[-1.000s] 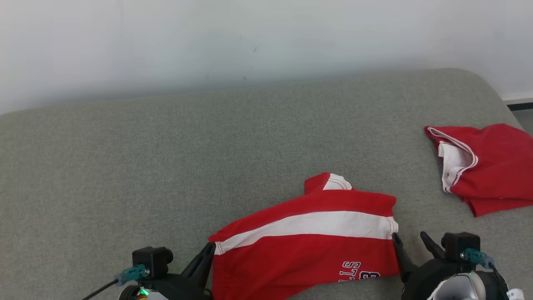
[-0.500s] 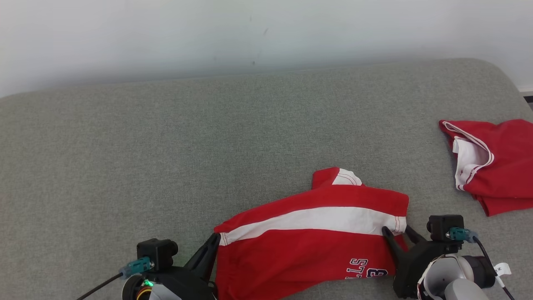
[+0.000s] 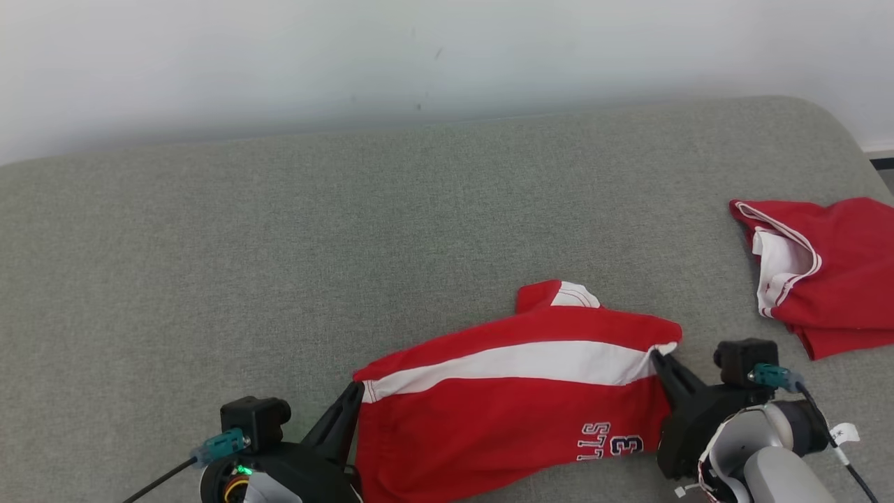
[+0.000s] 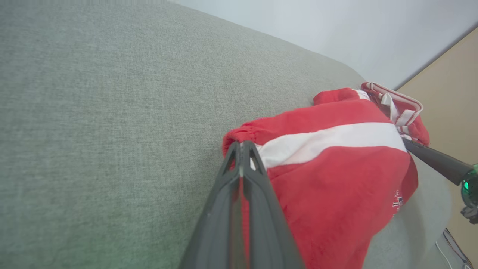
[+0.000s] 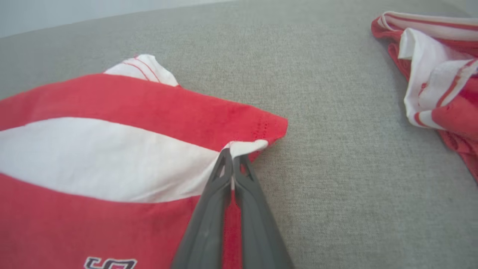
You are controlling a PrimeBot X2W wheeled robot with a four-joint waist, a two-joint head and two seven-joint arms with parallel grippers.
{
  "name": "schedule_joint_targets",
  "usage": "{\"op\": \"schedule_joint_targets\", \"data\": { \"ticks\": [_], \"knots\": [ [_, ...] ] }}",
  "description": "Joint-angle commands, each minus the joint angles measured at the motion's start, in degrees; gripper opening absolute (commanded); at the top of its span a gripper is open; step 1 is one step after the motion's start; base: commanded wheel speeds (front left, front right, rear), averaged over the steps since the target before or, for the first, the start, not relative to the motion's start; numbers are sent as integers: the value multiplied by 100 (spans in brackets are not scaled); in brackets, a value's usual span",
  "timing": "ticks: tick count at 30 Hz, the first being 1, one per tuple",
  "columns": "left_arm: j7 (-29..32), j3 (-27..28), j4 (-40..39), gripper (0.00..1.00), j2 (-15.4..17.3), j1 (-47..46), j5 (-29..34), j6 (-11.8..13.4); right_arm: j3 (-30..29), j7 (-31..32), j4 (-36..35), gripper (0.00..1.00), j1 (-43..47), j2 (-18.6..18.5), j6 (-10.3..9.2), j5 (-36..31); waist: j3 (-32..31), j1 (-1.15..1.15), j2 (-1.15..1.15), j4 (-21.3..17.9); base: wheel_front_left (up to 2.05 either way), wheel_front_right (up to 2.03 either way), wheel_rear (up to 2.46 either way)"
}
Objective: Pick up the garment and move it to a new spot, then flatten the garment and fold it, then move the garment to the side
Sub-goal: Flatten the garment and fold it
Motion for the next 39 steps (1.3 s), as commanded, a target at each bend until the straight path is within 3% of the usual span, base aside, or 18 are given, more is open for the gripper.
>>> {"op": "schedule_joint_targets", "data": {
  "ticks": [1, 10, 18, 25, 29, 34, 39],
  "knots": [
    [-36, 20, -34, 0, 6, -66, -22, -14, 3, -81, -72, 0, -35, -62, -17, 40, -26, 0, -1, 0, 0, 0, 0],
    [-42, 305, -700, 0, 83, -427, -423, -71, 31, -574, -1305, 0, -377, -236, -17, 560, -253, 0, -1, -96, 0, 0, 0],
    [381, 675, -1331, 0, 214, -1222, -1006, -98, 226, -314, -1930, 0, -1335, -491, -17, 793, -273, 0, -1, -217, 0, 0, 0],
    [637, 1097, -1298, 0, 212, -2264, -1383, -2, 603, 115, -1649, 0, -2674, -795, -17, 817, 204, 0, -1, -247, 0, 0, 0],
    [631, 1362, -1176, 0, 262, -2838, -1476, 57, 788, 75, -1256, 0, -3554, -694, -17, 748, 705, 0, -1, -387, 0, 0, 0],
    [413, 1623, -1040, 0, 342, -3482, -1338, 200, 761, -300, -731, 0, -4477, -526, -17, 428, 1266, 0, -1, -512, 0, 0, 0],
    [-134, 1831, -884, 0, 281, -4303, -1072, 290, 421, -1195, -30, 0, -5475, -234, -17, -200, 1691, 0, -1, -561, 0, 0, 0]
  ]
}}
